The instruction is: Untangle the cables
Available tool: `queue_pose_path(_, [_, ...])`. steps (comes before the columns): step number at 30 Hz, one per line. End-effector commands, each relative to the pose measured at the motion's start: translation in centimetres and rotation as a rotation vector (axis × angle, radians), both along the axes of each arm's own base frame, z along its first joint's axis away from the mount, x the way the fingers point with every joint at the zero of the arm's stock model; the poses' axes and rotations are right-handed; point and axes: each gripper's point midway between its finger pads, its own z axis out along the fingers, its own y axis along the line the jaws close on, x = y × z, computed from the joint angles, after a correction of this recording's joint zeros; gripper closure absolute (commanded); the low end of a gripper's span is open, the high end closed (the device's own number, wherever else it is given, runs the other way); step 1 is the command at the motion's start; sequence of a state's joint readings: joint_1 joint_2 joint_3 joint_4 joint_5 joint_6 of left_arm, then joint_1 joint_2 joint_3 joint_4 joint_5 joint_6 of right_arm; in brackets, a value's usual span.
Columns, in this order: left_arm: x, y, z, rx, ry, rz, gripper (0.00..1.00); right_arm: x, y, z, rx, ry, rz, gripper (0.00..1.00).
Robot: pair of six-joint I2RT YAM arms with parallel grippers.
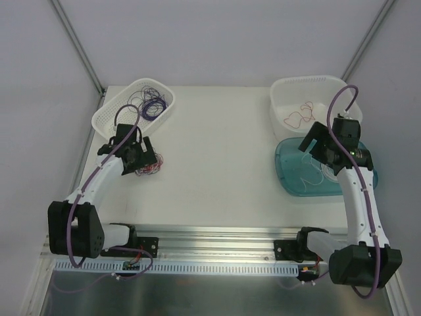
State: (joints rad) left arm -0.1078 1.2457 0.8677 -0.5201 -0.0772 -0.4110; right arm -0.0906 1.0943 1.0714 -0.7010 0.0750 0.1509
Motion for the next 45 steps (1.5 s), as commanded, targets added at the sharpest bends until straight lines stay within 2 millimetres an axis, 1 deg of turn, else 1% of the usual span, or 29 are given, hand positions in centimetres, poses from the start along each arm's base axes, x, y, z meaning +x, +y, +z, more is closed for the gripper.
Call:
queue_pose_path(1, [0.2, 1.6, -1.0, 0.017, 0.039, 0.073, 0.11, 0.3, 4.1, 3.8, 0.054, -0.118, 0.194, 0.03])
queue_pose_path(3, [0.6, 1.5, -2.2, 0.011, 0.083, 0.080, 0.12, 0.3, 5.1, 3.8, 0.063, -0.124, 0.242, 0.03])
queue_pose_path(4, [1.1, 1.3, -2.3, 0.001, 0.086, 0.078, 0.14, 0.3, 6.9, 4.0, 0.083, -0.137, 0.306, 0.03])
queue_pose_path(6, [1.5, 0.3, -3.5, -0.047, 0.125, 0.073, 0.18, 0.3, 8.4, 3.7, 0.099, -0.144, 0.354, 0.03])
queue_pose_path(10, [3.0, -2.5, -4.1, -0.166, 0.116, 0.031, 0.28, 0.2, 12.1, 2.7, 0.135, -0.149, 0.469, 0.02])
queue_pose_path(11, [3.3, -3.6, -4.0, -0.176, 0.103, 0.004, 0.38, 0.2, 12.7, 2.3, 0.140, -0.140, 0.484, 0.02])
queue_pose_path(14, [3.6, -6.1, -4.3, -0.186, 0.113, -0.065, 0.58, 0.3, 14.6, 1.7, 0.168, -0.136, 0.528, 0.02])
queue_pose_path(15, [3.5, -6.8, -4.3, -0.187, 0.116, -0.080, 0.70, 0.3, 14.9, 1.6, 0.175, -0.133, 0.536, 0.01])
queue_pose_path(17, [3.7, -8.3, -3.8, -0.215, 0.105, -0.096, 0.81, 0.3, 16.0, 1.5, 0.189, -0.135, 0.563, 0.01])
queue_pose_path(19, [3.4, -11.6, -3.1, -0.261, 0.095, -0.166, 0.92, 0.4, 17.0, 1.4, 0.201, -0.140, 0.592, 0.01])
queue_pose_path(20, [3.1, -13.0, -2.9, -0.283, 0.098, -0.180, 0.95, 0.5, 17.3, 1.4, 0.210, -0.142, 0.601, 0.01])
queue_pose_path(21, [2.4, -15.1, -2.8, -0.295, 0.106, -0.229, 0.96, 0.6, 17.7, 1.1, 0.220, -0.134, 0.611, 0.01])
queue_pose_path(22, [2.4, -16.7, -2.1, -0.318, 0.090, -0.264, 0.98, 0.6, 18.6, 1.2, 0.234, -0.143, 0.636, 0.01])
queue_pose_path(24, [1.8, -18.9, -1.9, -0.333, 0.097, -0.305, 0.99, 0.7, 19.3, 1.1, 0.244, -0.141, 0.654, 0.01])
queue_pose_path(25, [1.0, -21.0, -1.3, -0.343, 0.092, -0.365, 0.99, 0.8, 19.9, 0.9, 0.250, -0.137, 0.668, 0.01])
queue_pose_path(28, [-0.6, -23.3, -1.1, -0.346, 0.103, -0.442, 0.99, 0.8, 21.4, 0.5, 0.254, -0.122, 0.709, 0.01])
queue_pose_path(29, [-0.9, -23.5, -1.1, -0.344, 0.105, -0.453, 0.94, 0.8, 21.8, 0.5, 0.254, -0.119, 0.721, 0.01])
queue_pose_path(31, [-1.5, -23.4, -0.7, -0.347, 0.095, -0.464, 0.79, 0.8, 22.6, 0.7, 0.251, -0.121, 0.747, 0.01])
queue_pose_path(32, [-1.6, -23.3, -0.1, -0.350, 0.075, -0.477, 0.70, 0.8, 22.9, 0.8, 0.252, -0.123, 0.753, 0.01])
queue_pose_path(33, [-1.8, -23.2, 0.3, -0.351, 0.065, -0.482, 0.54, 0.8, 23.0, 0.8, 0.250, -0.122, 0.760, 0.01])
queue_pose_path(34, [-2.0, -22.9, 0.4, -0.350, 0.059, -0.487, 0.45, 0.7, 23.3, 0.8, 0.249, -0.120, 0.773, 0.01])
queue_pose_path(35, [-2.2, -22.8, 1.5, -0.358, 0.030, -0.502, 0.39, 0.7, 23.6, 0.9, 0.247, -0.120, 0.781, 0.01])
queue_pose_path(36, [-2.3, -22.7, 1.9, -0.360, 0.013, -0.511, 0.28, 0.6, 23.8, 0.9, 0.247, -0.111, 0.785, 0.01])
queue_pose_path(37, [-2.6, -22.5, 2.1, -0.360, 0.006, -0.513, 0.23, 0.6, 24.0, 1.0, 0.245, -0.109, 0.790, 0.01])
queue_pose_path(39, [-2.7, -21.9, 3.7, -0.359, -0.047, -0.517, 0.16, 0.7, 24.4, 1.0, 0.243, -0.105, 0.793, 0.01])
queue_pose_path(40, [-2.8, -21.3, 3.7, -0.337, -0.062, -0.502, 0.15, 0.5, 24.9, 0.9, 0.245, -0.100, 0.803, 0.01])
queue_pose_path(41, [-2.8, -20.8, 4.5, -0.334, -0.091, -0.495, 0.15, 0.5, 25.2, 0.9, 0.253, -0.096, 0.803, 0.03])
queue_pose_path(44, [-2.6, -18.9, 4.3, -0.307, -0.099, -0.437, 0.17, 0.4, 26.8, 0.6, 0.256, -0.080, 0.837, 0.05])
queue_pose_path(45, [-2.4, -18.0, 3.7, -0.301, -0.088, -0.409, 0.18, 0.4, 27.7, 0.5, 0.256, -0.077, 0.859, 0.06])
